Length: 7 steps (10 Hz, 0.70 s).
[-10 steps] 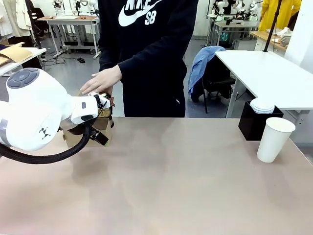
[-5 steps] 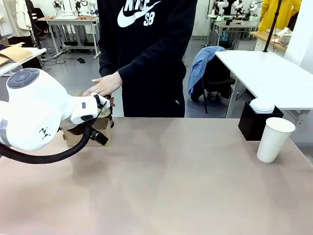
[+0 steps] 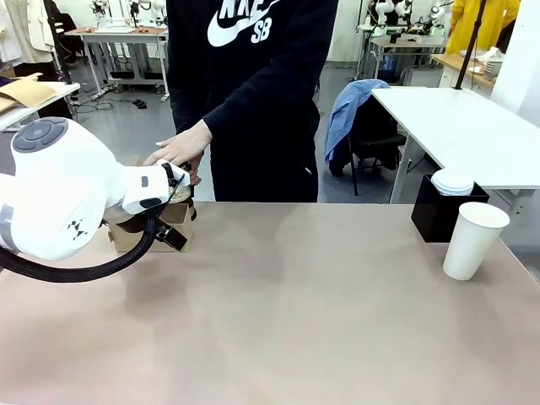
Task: Pour a drink into a cup and package it in a carrier.
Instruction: Pick up the 600 ml Paper Cup and place it in the middle top area of the table.
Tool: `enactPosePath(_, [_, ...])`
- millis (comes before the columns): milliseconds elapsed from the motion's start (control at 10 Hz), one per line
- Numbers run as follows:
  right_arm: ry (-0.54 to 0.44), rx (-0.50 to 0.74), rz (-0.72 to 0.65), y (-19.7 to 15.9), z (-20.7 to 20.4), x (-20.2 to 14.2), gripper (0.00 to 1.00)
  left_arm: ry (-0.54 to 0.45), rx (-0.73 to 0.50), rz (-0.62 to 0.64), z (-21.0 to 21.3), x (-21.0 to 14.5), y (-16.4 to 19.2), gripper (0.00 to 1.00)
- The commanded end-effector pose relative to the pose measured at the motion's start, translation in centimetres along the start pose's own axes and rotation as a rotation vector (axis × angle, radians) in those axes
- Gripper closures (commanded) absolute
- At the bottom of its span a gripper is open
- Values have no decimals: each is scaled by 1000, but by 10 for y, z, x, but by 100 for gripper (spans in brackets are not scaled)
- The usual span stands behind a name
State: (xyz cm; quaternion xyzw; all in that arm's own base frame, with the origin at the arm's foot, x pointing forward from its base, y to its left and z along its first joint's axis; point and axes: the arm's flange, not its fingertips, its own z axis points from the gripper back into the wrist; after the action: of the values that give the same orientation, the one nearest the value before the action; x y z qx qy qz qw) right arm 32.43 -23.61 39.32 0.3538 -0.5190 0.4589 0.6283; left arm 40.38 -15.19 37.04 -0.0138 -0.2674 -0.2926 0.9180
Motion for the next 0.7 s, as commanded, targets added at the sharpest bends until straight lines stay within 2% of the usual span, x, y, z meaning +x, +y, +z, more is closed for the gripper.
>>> enactPosePath(0, [-42, -39, 28, -4, -7, -16, 0, 0, 0, 0, 0, 0, 0, 0])
enactPosePath(200, [-138, -17, 78, -18, -27, -47, 0, 0, 0, 0, 0, 0, 0, 0])
enactPosePath(400, [-182, -27, 101, -25, -43, -73, 0, 0, 0, 0, 0, 0, 0, 0])
enactPosePath(600, [-201, -51, 66, -35, -59, -102, 0, 0, 0, 0, 0, 0, 0, 0])
